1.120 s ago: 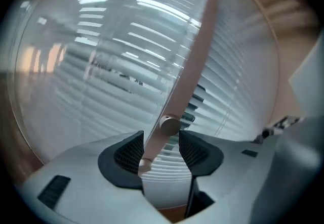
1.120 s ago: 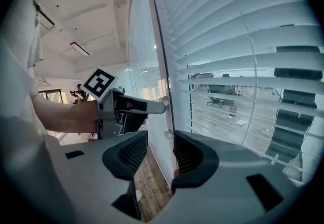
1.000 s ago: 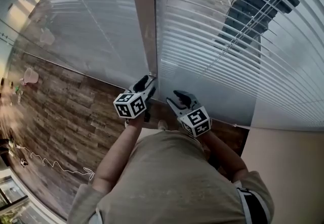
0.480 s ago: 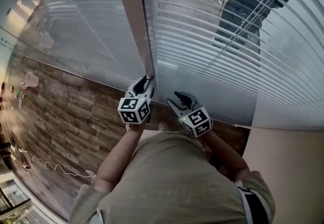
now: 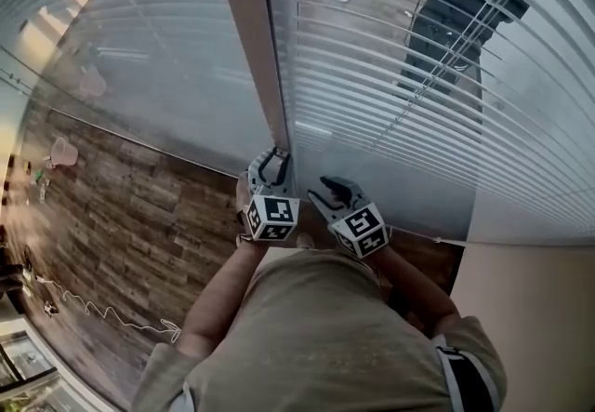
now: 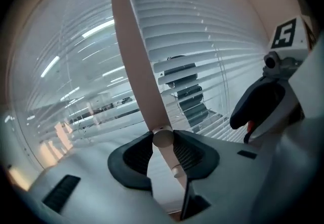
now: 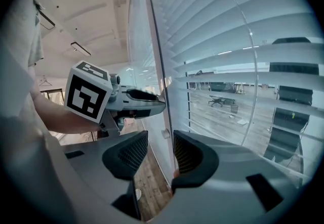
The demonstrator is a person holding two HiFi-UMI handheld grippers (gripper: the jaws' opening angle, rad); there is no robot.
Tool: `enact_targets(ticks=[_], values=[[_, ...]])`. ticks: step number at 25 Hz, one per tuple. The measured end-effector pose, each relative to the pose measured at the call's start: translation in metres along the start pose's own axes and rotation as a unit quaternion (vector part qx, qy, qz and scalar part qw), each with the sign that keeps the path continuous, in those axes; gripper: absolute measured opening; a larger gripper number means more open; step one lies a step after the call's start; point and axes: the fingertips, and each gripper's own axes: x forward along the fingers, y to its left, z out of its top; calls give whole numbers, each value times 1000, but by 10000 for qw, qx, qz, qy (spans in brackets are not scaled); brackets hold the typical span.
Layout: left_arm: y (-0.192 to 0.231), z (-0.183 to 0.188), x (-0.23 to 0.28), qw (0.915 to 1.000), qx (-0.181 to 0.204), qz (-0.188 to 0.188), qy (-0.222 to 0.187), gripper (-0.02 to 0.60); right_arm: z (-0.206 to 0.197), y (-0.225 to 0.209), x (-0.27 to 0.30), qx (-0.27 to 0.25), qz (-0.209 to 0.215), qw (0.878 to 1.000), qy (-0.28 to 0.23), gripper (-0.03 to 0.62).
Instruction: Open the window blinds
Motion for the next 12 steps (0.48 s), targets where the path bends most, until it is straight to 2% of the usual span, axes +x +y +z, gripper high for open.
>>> enact_targets(ticks=[3, 5, 12], values=[[1, 1, -1, 9983, 541, 208, 47, 138, 2, 0, -1, -2, -33, 10000, -13, 161], [2, 4, -2, 9943, 993, 392, 37, 138, 5, 0, -3, -2, -54, 10000, -9, 161], [1, 2, -3, 9689, 2315, 862, 109, 138, 0, 6, -4, 11, -67, 10000, 2, 161]])
